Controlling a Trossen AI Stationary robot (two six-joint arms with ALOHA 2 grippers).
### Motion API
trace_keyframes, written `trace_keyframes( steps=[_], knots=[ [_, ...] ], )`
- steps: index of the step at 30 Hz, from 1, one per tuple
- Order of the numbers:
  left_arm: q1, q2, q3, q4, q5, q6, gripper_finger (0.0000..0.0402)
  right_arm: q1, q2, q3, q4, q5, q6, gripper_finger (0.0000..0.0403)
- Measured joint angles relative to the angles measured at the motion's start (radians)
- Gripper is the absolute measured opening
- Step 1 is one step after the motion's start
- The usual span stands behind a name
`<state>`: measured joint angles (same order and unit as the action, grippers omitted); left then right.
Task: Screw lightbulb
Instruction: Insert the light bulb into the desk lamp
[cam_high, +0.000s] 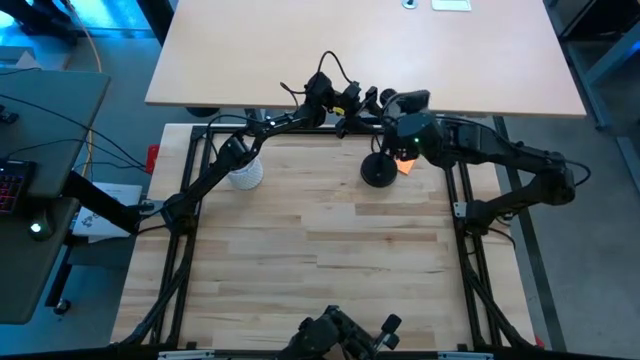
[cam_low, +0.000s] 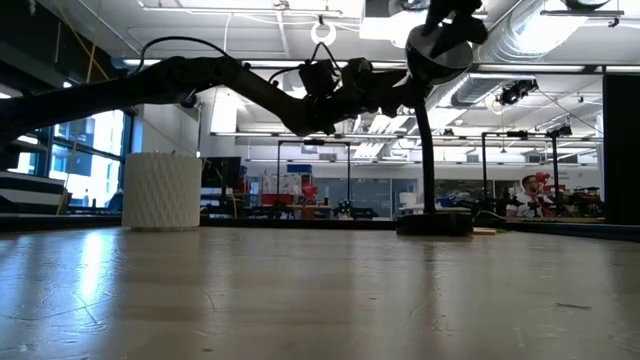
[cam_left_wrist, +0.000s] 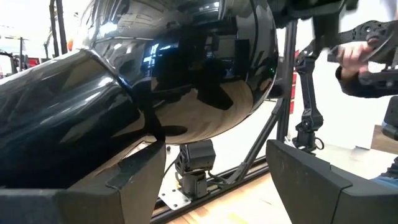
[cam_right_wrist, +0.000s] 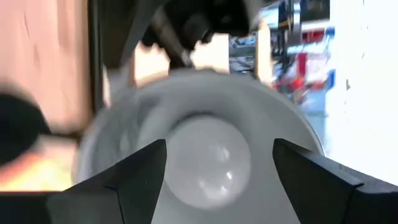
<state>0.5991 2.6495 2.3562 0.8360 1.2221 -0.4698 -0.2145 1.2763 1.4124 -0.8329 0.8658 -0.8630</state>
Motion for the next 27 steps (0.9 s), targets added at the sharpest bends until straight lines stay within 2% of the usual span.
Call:
trace_keyframes(
  steps=[3,6,14,19,27],
  knots=[
    [0.0,0.0,0.0,0.0,-0.001,0.0,0.0273,-0.003,0.003,0.0,-0.037,0.021,-0.206,0.0291],
    [0.0,0.0,0.0,0.0,-0.002,0.0,0.0273,-0.027,0.006,0.0,-0.061,0.013,-0.318,0.0291],
    [0.001,0.0,0.0,0.0,-0.003,0.0,0.0273,-0.122,0.026,0.0,-0.075,-0.028,-0.342,0.0291],
    [0.002,0.0,0.0,0.0,-0.003,0.0,0.0273,-0.152,0.051,0.0,-0.039,-0.088,-0.232,0.0291],
    [0.003,0.0,0.0,0.0,-0.004,0.0,0.0273,-0.153,0.066,-0.001,0.058,-0.088,0.153,0.0291]
  ],
)
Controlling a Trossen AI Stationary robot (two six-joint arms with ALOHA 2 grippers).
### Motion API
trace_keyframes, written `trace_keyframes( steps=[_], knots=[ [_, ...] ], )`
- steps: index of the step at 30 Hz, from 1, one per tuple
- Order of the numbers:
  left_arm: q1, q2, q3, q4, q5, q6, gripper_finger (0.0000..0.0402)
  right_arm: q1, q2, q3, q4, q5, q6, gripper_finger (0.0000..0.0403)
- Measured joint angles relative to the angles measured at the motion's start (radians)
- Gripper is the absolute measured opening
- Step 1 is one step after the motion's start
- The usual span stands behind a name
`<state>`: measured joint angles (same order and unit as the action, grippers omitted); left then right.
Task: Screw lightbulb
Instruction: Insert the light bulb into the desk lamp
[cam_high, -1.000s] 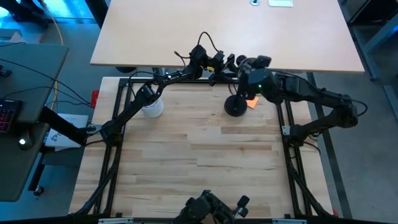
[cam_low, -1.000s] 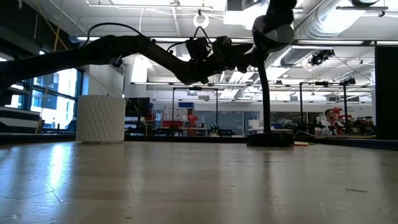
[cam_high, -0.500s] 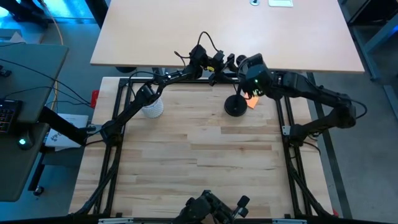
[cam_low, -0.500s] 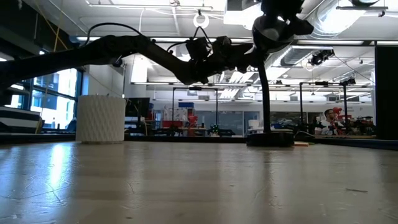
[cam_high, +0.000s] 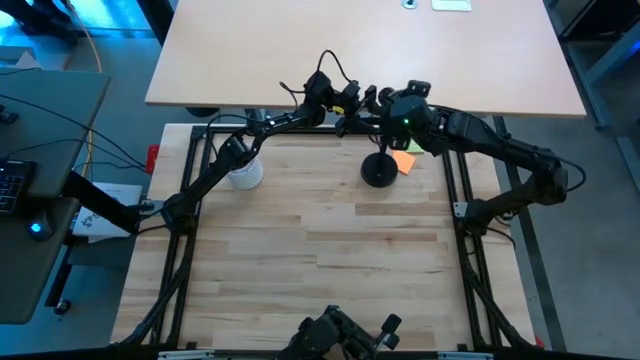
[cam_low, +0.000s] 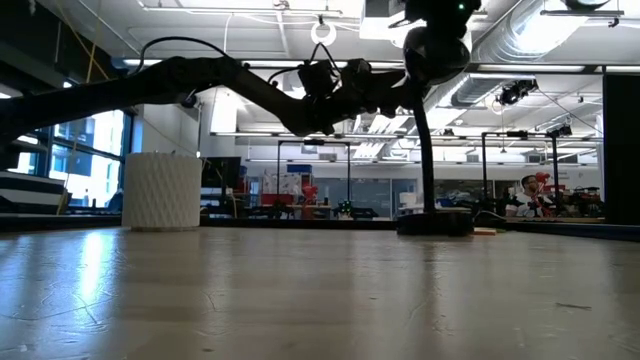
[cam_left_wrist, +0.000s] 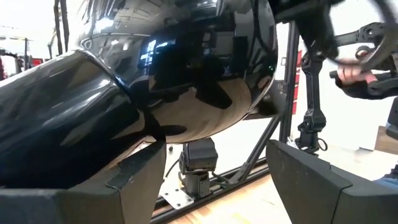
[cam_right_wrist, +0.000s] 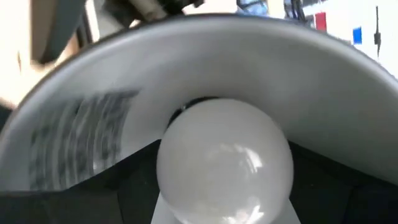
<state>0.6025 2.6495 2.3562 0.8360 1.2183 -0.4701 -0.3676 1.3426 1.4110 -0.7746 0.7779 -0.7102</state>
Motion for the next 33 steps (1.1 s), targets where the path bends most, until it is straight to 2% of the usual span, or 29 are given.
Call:
trace_keyframes(
  steps=[4,9,11,17,27,33],
  knots=[
    [0.0,0.0,0.0,0.0,0.0,0.0,0.0273,0.0,0.0,0.0,0.007,0.006,0.289,0.0291],
    [-0.002,0.0,0.0,0.0,0.001,-0.001,0.0273,0.0,-0.001,0.0,0.006,0.006,0.745,0.0291],
    [-0.002,0.0,0.0,0.0,0.003,-0.001,0.0273,0.0,-0.002,0.0,0.009,0.0,0.862,0.0291],
    [-0.002,0.0,0.0,0.001,0.008,-0.01,0.0273,0.008,-0.007,0.0,0.039,-0.003,0.884,0.0291],
    [-0.004,0.0,0.001,0.002,0.0,-0.016,0.0273,0.008,-0.046,0.0,0.002,-0.006,0.713,0.0291],
    [-0.003,0.0,0.001,0.002,0.0,-0.016,0.0273,0.008,-0.048,0.0,-0.027,-0.012,0.735,0.0291]
  ],
)
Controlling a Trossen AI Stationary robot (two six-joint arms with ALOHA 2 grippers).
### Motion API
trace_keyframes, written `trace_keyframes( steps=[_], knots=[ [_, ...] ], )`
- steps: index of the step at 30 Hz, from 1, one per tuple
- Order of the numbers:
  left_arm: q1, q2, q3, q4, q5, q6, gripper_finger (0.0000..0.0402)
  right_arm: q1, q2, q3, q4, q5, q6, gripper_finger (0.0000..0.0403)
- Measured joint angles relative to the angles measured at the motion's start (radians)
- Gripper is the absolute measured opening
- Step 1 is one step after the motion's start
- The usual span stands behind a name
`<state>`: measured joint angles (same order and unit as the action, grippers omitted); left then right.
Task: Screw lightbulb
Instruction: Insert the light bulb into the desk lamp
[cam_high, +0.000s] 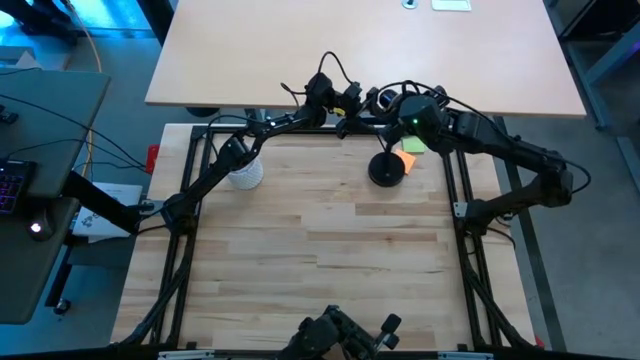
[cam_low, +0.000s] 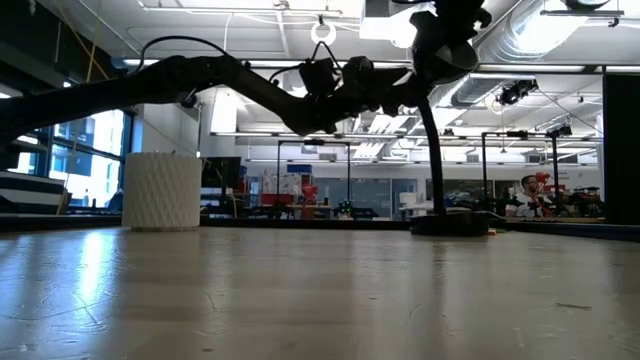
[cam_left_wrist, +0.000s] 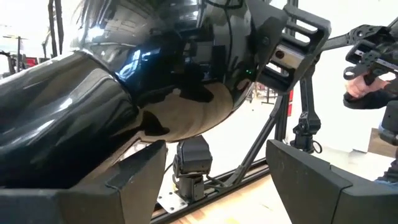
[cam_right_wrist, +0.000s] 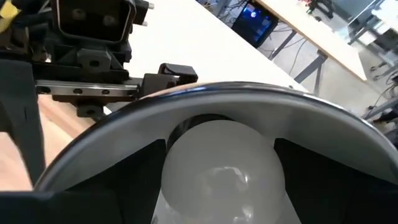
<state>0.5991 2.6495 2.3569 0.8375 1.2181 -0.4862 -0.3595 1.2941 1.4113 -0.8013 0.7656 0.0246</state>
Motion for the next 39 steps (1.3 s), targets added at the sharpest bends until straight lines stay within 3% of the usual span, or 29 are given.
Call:
trace_keyframes(
  steps=[4,10,17,30,39],
  knots=[
    [0.001,0.0,0.0,0.0,0.002,0.0,0.0273,-0.002,-0.003,0.003,-0.024,-0.108,-0.007,0.0291],
    [0.001,0.0,0.0,0.0,0.008,0.0,0.0273,-0.002,-0.003,0.003,-0.044,-0.169,-0.083,0.0291],
    [0.001,0.0,0.0,-0.002,-0.004,0.0,0.0273,0.0,0.0,0.003,-0.048,-0.093,-0.146,0.0291],
    [0.001,0.0,0.0,-0.002,0.006,-0.003,0.0273,0.047,-0.013,0.001,-0.05,-0.062,-0.209,0.0291],
    [0.001,0.0,0.0,-0.001,0.02,-0.01,0.0273,0.045,-0.033,0.001,-0.05,-0.134,-0.199,0.0291]
  ],
)
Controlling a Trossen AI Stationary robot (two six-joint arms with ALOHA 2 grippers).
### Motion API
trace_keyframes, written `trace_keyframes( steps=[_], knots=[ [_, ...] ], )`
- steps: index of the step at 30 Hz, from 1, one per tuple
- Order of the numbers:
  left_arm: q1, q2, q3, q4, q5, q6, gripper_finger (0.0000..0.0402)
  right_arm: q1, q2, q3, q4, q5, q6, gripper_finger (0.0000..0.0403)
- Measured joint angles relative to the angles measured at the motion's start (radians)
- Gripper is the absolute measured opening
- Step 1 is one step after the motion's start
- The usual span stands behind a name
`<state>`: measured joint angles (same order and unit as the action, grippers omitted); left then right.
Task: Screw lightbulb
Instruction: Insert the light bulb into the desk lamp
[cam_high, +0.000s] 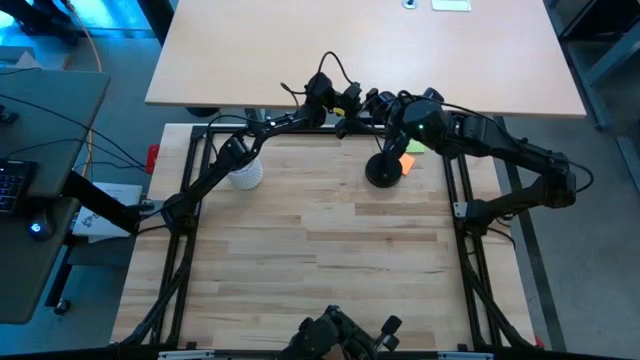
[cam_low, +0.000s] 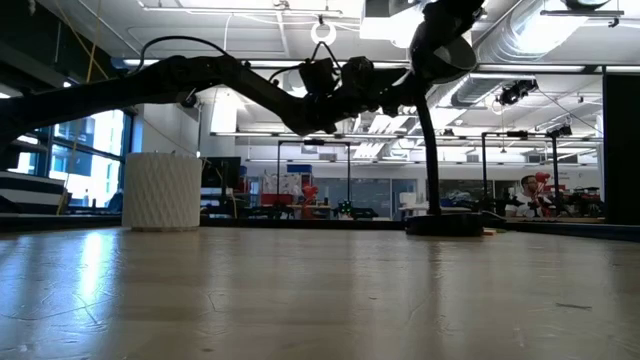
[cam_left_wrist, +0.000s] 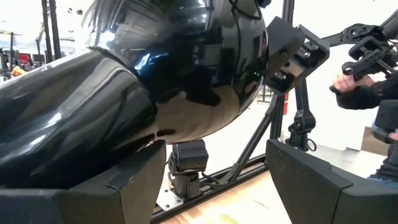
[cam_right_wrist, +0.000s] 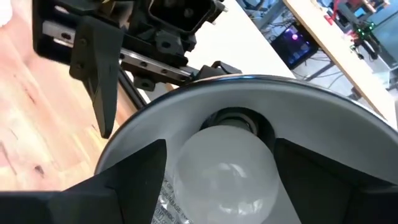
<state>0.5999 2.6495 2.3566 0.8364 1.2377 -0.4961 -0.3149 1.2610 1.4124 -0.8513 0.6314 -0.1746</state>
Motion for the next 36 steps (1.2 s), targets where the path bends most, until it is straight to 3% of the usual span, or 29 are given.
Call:
trace_keyframes(
  steps=[10,21,30,36],
  knots=[
    [-0.001,0.0,0.0,0.0,0.0,0.0,0.0273,0.005,0.0,0.0,0.003,0.023,-0.139,0.0291],
    [-0.001,0.0,0.0,0.0,0.039,-0.019,0.0273,0.102,-0.051,0.0,0.002,0.051,-0.138,0.0291],
    [0.015,0.0,0.0,0.0,0.127,-0.08,0.0273,0.205,-0.118,0.0,-0.048,0.09,-0.032,0.0291],
    [0.047,0.0,-0.001,0.031,0.147,-0.144,0.0273,0.32,-0.122,0.0,-0.262,0.18,0.222,0.0291]
  ],
)
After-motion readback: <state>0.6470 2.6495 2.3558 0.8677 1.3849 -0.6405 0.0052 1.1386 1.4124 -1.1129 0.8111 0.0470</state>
